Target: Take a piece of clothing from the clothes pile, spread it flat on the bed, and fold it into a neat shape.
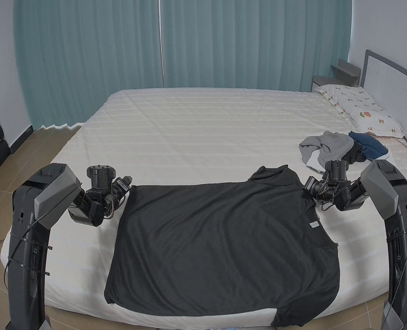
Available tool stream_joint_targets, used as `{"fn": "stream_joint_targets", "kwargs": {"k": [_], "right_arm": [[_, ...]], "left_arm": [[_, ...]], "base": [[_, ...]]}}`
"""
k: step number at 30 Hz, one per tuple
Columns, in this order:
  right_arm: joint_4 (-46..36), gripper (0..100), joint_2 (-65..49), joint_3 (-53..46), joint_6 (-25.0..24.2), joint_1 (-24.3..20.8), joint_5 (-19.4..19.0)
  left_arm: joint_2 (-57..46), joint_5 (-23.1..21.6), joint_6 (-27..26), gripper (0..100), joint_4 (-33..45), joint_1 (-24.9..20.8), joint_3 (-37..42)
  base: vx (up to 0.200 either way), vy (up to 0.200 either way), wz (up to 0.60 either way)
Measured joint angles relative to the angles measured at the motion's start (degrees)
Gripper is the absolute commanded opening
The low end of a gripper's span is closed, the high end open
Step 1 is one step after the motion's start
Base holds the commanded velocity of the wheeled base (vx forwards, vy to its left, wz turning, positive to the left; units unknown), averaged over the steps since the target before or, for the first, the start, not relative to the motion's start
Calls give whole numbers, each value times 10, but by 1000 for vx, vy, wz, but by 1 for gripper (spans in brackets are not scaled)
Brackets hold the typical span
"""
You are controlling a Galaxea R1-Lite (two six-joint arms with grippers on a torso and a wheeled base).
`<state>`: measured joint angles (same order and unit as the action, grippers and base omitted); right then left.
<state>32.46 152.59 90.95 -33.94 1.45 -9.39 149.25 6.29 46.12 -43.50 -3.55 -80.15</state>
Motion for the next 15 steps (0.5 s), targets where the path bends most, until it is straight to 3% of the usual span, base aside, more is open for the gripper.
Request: {"fn": "stream_joint_targets", "kwargs": {"k": [12, 13, 15], "right_arm": [[0, 0, -11, -29, 12, 6, 0], [-1, 100, -12, -31, 13, 8, 0], [-2, 100, -12, -33, 13, 9, 0]], "left_arm": [[-1, 1, -1, 100, 1, 2, 3], [-2, 1, -1, 100, 0, 2, 7], [-5, 1, -1, 100, 0, 2, 11]], "base": [[0, 0, 0], [0, 0, 0], [0, 0, 0]]}}
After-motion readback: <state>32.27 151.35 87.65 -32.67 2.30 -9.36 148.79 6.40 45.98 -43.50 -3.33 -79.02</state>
